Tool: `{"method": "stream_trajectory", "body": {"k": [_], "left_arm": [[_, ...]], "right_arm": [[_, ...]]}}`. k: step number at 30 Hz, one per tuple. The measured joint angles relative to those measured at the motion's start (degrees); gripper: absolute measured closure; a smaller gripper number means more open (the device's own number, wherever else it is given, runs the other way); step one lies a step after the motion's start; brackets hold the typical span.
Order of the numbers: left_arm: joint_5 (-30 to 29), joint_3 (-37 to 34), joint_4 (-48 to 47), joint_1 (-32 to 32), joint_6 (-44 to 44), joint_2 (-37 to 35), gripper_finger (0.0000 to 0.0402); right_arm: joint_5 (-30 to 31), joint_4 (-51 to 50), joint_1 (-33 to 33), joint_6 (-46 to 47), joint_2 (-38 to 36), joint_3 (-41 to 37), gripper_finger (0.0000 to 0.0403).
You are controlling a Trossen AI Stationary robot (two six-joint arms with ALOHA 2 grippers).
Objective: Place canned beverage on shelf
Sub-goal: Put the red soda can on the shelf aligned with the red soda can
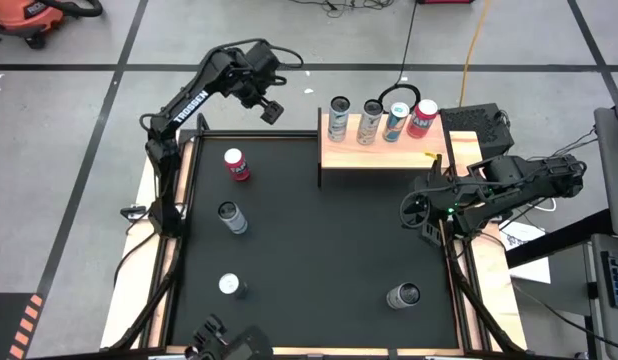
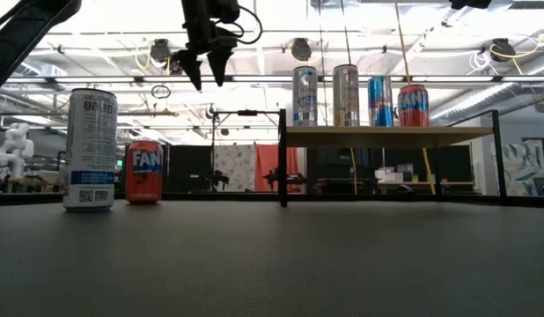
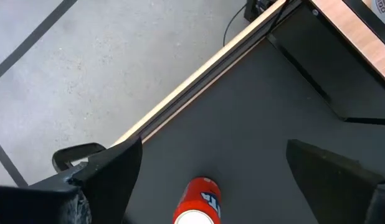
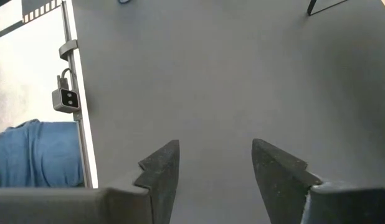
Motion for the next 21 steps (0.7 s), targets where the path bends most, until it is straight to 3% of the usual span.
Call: {"method": "stream_trajectory", "body": {"k": [4, 12, 21], "left_arm": [[0.0, -1.7, 0.0, 0.5, 0.0, 0.0, 0.0011], [3.9, -11.8, -0.2, 0.2, 1.9, 0.0, 0.0011], [3.9, -22.8, -0.2, -0.3, 2.0, -2.6, 0.0011]], "right_arm": [[0.3, 0.0, 0.0, 1.3, 0.0, 0.0, 0.022], [1.4, 0.0, 0.0, 4.1, 0.0, -3.2, 0.022], [1.3, 0.0, 0.1, 6.2, 0.0, -8.3, 0.022]]}}
